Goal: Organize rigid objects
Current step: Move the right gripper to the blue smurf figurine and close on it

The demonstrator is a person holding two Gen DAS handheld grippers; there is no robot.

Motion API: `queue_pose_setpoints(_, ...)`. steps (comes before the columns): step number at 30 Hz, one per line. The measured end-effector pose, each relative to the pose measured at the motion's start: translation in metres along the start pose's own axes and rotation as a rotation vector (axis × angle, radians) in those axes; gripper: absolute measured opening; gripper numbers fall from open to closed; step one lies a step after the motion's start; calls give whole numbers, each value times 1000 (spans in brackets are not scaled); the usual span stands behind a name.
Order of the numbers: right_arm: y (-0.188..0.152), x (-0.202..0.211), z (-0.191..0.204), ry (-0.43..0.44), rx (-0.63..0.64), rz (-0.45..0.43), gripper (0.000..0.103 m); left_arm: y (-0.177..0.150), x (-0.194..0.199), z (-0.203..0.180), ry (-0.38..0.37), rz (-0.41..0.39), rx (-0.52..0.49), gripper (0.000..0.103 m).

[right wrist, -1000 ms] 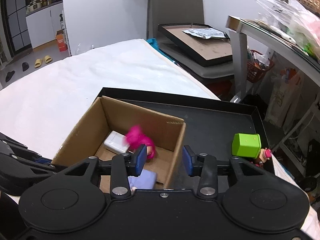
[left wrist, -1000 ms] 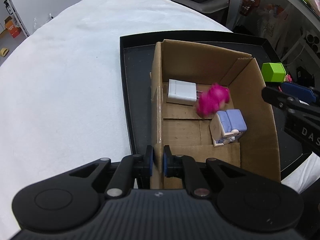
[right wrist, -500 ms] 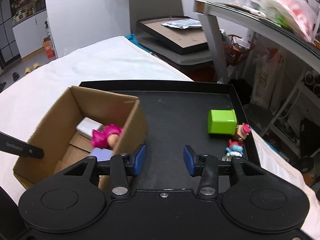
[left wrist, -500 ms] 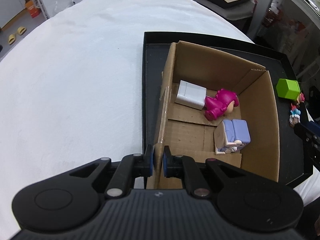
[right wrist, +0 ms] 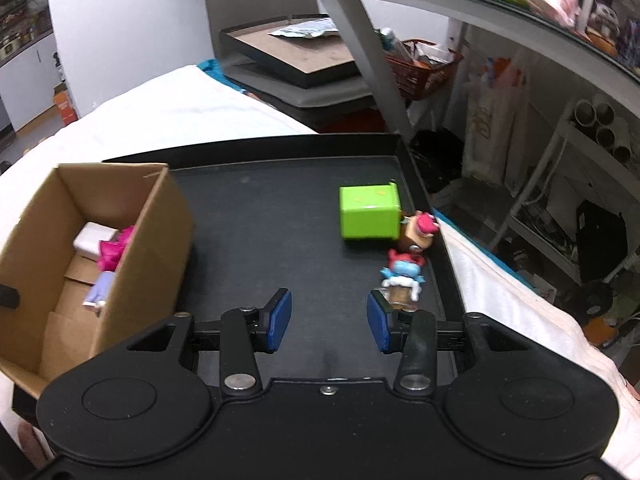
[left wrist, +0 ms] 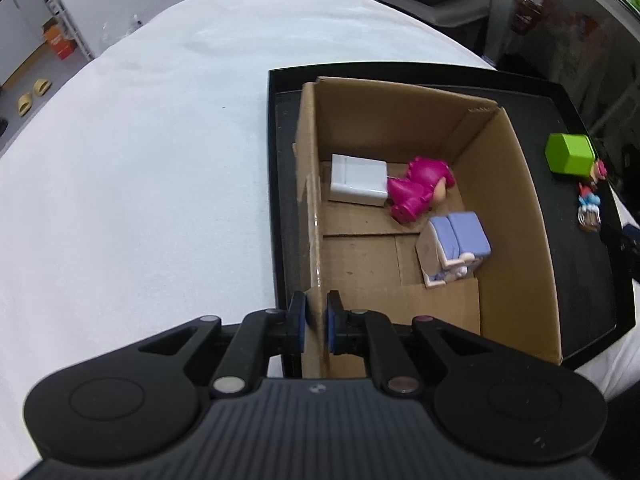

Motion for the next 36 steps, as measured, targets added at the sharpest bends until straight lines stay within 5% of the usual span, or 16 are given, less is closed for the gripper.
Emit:
queue_pose_setpoints(8, -3, -17, -20, 13, -26, 8, 54, 2, 0, -9, 51, -2, -47, 15)
queue_pose_setpoints(13, -9, -38, -30, 31, -64, 26, 55, 7, 4, -15, 89, -37, -58, 43)
queue_pose_setpoints(16, -11, -47, -36, 43, -105, 32, 56, 9, 4, -23, 108, -39, -85, 50)
queue_pose_setpoints(27, -20, -77, -42, 56, -150, 80, 65, 16, 0, -36, 166, -39, -121, 52)
queue_pose_setpoints(36, -12, -86, -44, -5, -122, 19, 64, 22, 4, -42, 180, -69, -123, 52)
Point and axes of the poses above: each gripper's, at about its wrist camera, not at the fingertips, and x roughly against the way its jaws point, z to its left, y to its top, the point moved 8 cm from there along -x, roughly the way its jaws point, and after that the axes turned 5 degrees about -y, right-handed, at the moved point
